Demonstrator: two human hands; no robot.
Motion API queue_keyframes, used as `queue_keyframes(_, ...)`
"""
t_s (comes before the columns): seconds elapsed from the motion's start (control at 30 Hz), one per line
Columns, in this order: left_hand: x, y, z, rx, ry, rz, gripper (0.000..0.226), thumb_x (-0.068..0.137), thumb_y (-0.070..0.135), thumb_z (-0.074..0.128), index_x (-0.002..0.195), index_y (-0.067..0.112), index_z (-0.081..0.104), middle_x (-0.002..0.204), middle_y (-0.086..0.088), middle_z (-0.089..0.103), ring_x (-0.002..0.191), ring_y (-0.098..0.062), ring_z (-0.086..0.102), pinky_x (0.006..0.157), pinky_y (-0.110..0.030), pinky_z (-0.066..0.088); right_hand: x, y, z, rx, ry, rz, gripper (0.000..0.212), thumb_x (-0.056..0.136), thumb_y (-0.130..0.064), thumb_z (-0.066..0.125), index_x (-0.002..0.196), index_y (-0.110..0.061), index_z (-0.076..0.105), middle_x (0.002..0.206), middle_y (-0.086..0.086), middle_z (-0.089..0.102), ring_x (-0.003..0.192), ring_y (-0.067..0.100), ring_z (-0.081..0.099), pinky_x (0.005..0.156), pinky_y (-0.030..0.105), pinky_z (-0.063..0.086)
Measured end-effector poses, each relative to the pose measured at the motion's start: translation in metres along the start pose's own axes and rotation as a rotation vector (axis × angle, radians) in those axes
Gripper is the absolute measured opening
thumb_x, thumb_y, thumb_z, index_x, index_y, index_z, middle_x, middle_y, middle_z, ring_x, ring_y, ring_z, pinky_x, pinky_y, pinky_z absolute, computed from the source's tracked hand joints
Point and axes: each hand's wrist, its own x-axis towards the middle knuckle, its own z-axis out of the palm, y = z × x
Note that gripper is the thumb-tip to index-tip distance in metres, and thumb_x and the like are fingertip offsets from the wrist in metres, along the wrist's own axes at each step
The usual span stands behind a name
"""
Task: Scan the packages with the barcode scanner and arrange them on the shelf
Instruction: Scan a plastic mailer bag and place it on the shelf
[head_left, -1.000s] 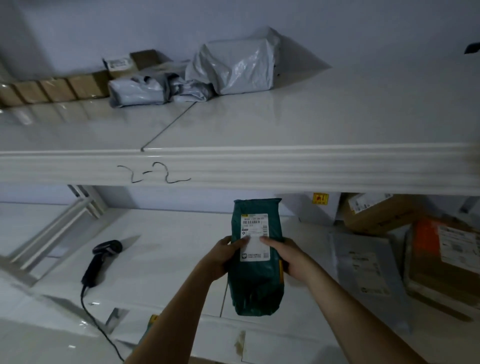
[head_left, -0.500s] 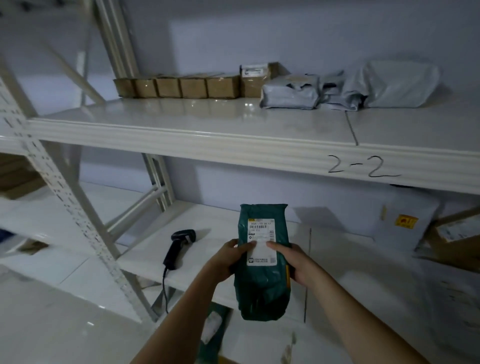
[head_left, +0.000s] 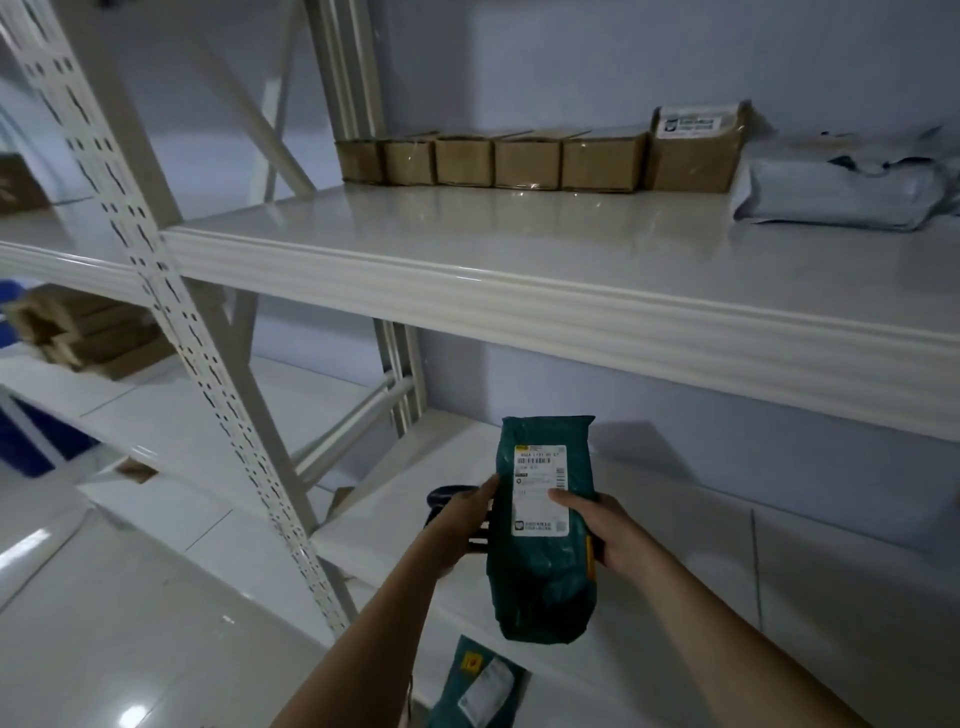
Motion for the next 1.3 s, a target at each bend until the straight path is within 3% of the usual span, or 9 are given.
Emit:
queue_keyframes(0.1,0.027,0.004,-0.032,0.118,0.266,0.011,0.020,0.095,0.026,0.056,0.092,0.009,0.066,0.081,-0.011,0.067,0.065,-0.020,0.062,0.059,-0.027,0.052,0.035,0.001,0.013,-0.020,0.045,0.000,0.044,0.086,-0.019,0.078,0.126,-0.006,0.065,0.113,0.015,0.074,0.100,0.031,0.073,0.094,0.047,0.057)
queue_keyframes(0.2,0.053,-0.002,-0.066,0.374,0.440,-0.006,0.015,0.092,0.020,0.059,0.100,0.007,0.062,0.103,-0.020,0.066,0.092,-0.031,0.065,0.085,-0.040,0.056,0.063,0.005,0.018,-0.031,0.088,0.000,0.042,0.086,-0.018,0.077,0.125,-0.006,0.066,0.110,0.014,0.075,0.097,0.030,0.074,0.088,0.044,0.060)
queue_keyframes(0.33,0.074,-0.008,-0.094,0.617,0.246,-0.261,0.055,0.091,0.031,0.063,0.131,-0.002,0.047,0.130,-0.022,0.055,0.115,-0.037,0.059,0.093,-0.045,0.052,0.081,0.003,0.023,-0.049,0.131,-0.001,0.041,0.087,-0.017,0.077,0.125,-0.006,0.066,0.111,0.014,0.075,0.098,0.030,0.074,0.089,0.044,0.059)
queue_keyframes(0.57,0.098,-0.013,-0.099,0.640,0.032,-0.296,0.048,0.090,0.031,0.066,0.127,0.004,0.052,0.127,-0.018,0.060,0.116,-0.032,0.059,0.100,-0.042,0.050,0.081,0.011,0.038,-0.030,0.249,-0.006,0.043,0.087,-0.017,0.076,0.127,-0.006,0.065,0.115,0.013,0.074,0.099,0.028,0.073,0.084,0.039,0.060)
queue_keyframes(0.73,0.100,-0.023,-0.098,0.529,-0.102,-0.017,0.040,0.094,-0.002,0.055,0.134,-0.007,0.050,0.127,-0.022,0.056,0.113,-0.028,0.054,0.101,-0.039,0.044,0.061,0.025,0.057,0.027,0.496,-0.008,0.040,0.084,-0.020,0.079,0.121,-0.012,0.066,0.095,0.003,0.074,0.084,0.020,0.073,0.058,0.026,0.058)
queue_keyframes(0.83,0.094,-0.016,-0.102,0.530,-0.203,0.296,0.059,0.087,-0.021,0.045,0.143,-0.004,0.041,0.142,-0.016,0.047,0.133,-0.029,0.045,0.113,-0.036,0.035,0.048,0.034,0.064,0.091,0.626,-0.034,0.042,0.085,-0.020,0.076,0.124,-0.011,0.064,0.104,0.008,0.073,0.090,0.025,0.071,0.069,0.031,0.058)
queue_keyframes(0.93,0.082,-0.002,-0.104,0.381,-0.177,0.302,0.051,0.085,-0.019,0.047,0.134,-0.006,0.052,0.118,-0.020,0.060,0.095,-0.032,0.060,0.078,-0.035,0.054,0.034,0.042,0.071,0.153,0.676,-0.053,0.043,0.086,-0.015,0.074,0.127,-0.009,0.062,0.116,0.012,0.071,0.095,0.028,0.070,0.079,0.038,0.060)
queue_keyframes(1.0,0.075,0.009,-0.103,0.294,-0.184,0.261,0.042,0.086,-0.013,0.051,0.126,-0.002,0.057,0.096,-0.014,0.061,0.072,-0.020,0.056,0.061,-0.026,0.049,0.026,0.044,0.076,0.178,0.668,-0.076,0.044,0.085,-0.013,0.076,0.127,-0.010,0.062,0.119,0.013,0.071,0.098,0.030,0.070,0.088,0.044,0.059)
queue_keyframes(1.3,0.047,0.047,-0.076,0.184,-0.294,0.165,0.011,0.084,0.011,0.065,0.092,0.006,0.060,0.054,-0.006,0.051,0.044,-0.018,0.046,0.048,-0.027,0.042,0.005,0.029,0.078,0.080,0.742,-0.253,0.050,0.078,-0.017,0.083,0.118,-0.019,0.054,0.113,0.004,0.068,0.102,0.026,0.069,0.094,0.046,0.057)
